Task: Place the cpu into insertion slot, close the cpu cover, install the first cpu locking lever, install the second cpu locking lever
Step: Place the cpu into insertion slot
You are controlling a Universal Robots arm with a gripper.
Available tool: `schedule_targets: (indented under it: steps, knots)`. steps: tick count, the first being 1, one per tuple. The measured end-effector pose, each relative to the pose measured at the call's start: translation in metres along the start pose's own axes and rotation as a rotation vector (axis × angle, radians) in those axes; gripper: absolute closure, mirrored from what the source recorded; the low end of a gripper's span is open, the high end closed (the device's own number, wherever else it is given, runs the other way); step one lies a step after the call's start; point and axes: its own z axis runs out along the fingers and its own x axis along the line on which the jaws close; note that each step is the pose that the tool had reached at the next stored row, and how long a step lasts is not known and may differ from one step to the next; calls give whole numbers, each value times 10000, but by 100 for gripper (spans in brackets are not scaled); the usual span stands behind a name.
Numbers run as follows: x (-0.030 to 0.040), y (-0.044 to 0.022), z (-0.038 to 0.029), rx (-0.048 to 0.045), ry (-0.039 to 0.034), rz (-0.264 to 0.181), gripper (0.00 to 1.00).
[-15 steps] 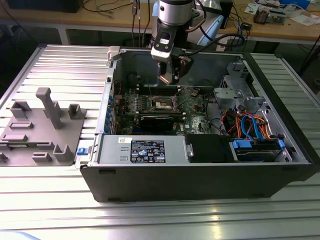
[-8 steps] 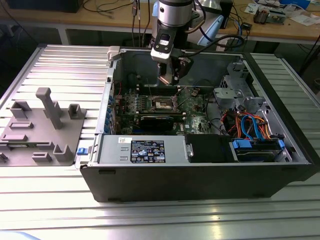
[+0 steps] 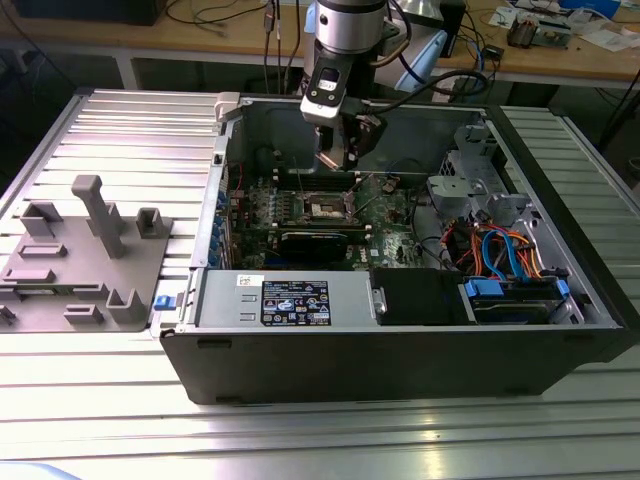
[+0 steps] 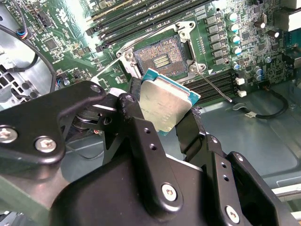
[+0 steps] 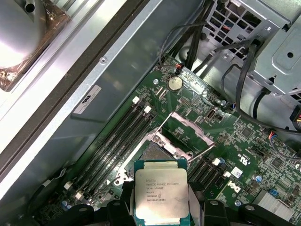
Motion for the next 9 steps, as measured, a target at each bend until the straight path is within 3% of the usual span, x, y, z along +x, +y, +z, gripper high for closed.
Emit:
schedule_targets:
  steps: [9]
  knots:
    - [0,0,6,-1,-5,66,46]
